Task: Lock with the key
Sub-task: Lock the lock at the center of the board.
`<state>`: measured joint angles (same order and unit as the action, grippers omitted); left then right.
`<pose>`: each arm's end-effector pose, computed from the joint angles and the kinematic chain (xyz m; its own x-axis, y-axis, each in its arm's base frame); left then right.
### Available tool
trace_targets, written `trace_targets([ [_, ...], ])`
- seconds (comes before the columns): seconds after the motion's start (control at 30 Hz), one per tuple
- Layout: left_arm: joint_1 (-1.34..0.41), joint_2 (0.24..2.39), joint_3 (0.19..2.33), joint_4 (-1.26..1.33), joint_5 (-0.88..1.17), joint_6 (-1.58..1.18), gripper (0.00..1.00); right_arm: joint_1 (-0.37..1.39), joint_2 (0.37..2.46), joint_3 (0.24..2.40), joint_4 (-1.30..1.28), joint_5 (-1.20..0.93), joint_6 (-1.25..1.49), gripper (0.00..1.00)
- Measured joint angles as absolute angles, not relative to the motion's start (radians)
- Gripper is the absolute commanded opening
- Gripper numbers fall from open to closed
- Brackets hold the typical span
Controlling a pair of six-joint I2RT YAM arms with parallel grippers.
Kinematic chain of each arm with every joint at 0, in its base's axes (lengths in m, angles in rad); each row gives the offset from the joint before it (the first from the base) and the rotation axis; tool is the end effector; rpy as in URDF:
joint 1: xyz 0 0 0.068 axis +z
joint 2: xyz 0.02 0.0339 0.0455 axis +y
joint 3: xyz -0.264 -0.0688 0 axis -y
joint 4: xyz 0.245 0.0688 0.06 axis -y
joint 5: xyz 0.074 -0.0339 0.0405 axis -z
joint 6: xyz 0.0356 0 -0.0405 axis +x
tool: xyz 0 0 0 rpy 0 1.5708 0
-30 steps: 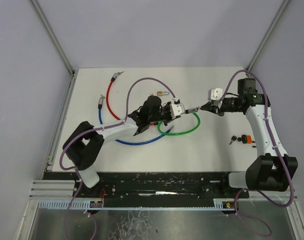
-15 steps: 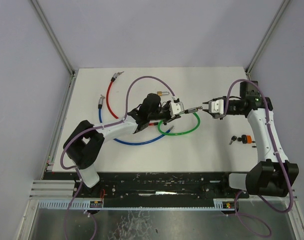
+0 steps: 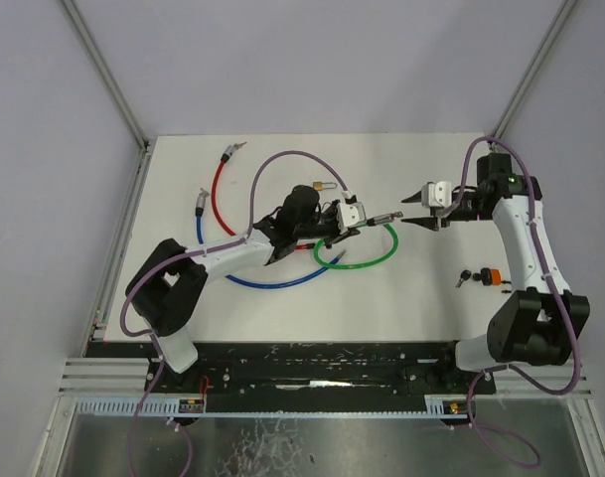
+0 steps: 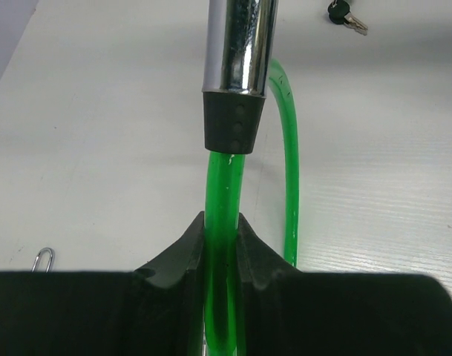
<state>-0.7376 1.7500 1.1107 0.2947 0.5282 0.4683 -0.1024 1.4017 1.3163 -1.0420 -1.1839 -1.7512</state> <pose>0.2825 -0.2810 0.2399 0.1975 0.3473 -0.9167 0.9444 0.1832 0.2729 0.2643 0.0060 0.3336 0.5121 -0.4258 -0.7460 -0.8200 0.0162 -0.5721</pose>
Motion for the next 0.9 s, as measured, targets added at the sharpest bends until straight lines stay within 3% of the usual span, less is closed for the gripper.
trace_targets([
  [0.4, -0.738, 1.750, 1.111, 0.295, 0.534, 0.468, 0.00, -0.051, 1.487, 1.390, -1.162, -1.187, -1.793, 0.31],
  [0.7, -0.738, 1.750, 1.111, 0.295, 0.535, 0.468, 0.00, -0.038, 1.504, 1.407, -1.192, -1.155, -1.802, 0.27],
  [0.9, -0.738, 1.750, 1.111, 0.294, 0.537, 0.468, 0.00, -0.038, 1.506, 1.414, -1.194, -1.143, -1.807, 0.11],
])
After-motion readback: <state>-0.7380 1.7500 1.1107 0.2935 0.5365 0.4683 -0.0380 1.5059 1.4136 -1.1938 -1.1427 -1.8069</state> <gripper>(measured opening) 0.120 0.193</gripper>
